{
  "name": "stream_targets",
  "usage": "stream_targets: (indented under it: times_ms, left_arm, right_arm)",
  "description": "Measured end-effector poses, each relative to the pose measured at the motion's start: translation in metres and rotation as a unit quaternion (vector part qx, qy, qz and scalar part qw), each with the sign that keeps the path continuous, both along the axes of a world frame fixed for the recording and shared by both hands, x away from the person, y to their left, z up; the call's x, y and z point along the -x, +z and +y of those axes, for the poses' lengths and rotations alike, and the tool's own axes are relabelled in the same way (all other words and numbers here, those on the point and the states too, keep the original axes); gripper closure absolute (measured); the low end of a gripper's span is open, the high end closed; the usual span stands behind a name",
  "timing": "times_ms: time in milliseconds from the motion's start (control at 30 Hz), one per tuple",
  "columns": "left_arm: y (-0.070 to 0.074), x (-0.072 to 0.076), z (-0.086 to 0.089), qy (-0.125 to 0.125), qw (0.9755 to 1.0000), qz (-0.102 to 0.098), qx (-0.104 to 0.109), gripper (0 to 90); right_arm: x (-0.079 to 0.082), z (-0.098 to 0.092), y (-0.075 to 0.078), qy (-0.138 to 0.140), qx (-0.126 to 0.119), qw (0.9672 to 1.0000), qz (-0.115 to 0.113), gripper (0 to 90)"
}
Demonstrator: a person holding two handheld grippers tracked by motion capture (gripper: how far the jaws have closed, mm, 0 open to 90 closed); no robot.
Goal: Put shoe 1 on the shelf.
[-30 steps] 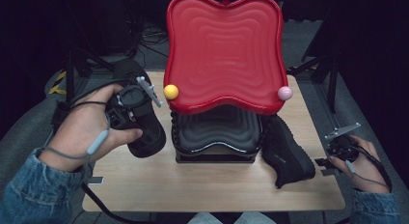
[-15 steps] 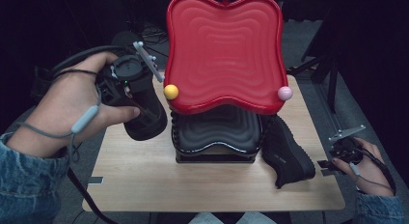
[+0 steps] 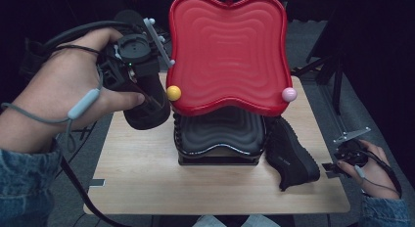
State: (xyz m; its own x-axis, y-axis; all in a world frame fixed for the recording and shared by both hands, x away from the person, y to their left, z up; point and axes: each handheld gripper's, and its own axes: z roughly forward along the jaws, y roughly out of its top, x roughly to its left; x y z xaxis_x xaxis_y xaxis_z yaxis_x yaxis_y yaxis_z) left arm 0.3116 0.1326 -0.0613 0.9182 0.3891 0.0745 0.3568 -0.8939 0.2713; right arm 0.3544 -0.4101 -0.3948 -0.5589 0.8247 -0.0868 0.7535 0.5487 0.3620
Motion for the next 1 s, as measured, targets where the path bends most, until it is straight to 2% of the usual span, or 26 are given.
stream_targets:
  times_ms: [167,333,533,700,800,1000]
  left_arm:
    - [0.010,0.003,-0.004,-0.004,1.0000,-0.005,-0.003,84.9]
    - [0.023,0.006,-0.010,-0.020,0.9997,-0.016,-0.004,84.9]
    - [0.033,0.005,-0.028,-0.035,0.9990,-0.025,-0.010,84.6]
    - [0.039,-0.002,-0.042,-0.043,0.9982,-0.041,-0.006,85.0]
    - [0.041,-0.008,-0.049,-0.048,0.9979,-0.044,-0.002,85.0]
    - [0.038,-0.018,-0.062,-0.064,0.9973,-0.036,0.001,84.9]
  right_arm:
    - [0.000,0.000,0.000,0.000,0.000,1.0000,-0.001,35.2]
    - [0.000,0.001,-0.001,0.001,0.000,1.0000,0.002,35.2]
    - [0.001,-0.001,0.000,0.000,-0.003,1.0000,0.001,35.2]
    - [0.000,0.000,-0.002,0.000,-0.004,1.0000,0.003,35.2]
    - [0.000,0.000,-0.002,0.000,-0.005,1.0000,0.003,35.1]
    - [0.000,-0.002,-0.002,-0.001,-0.006,1.0000,0.003,35.1]
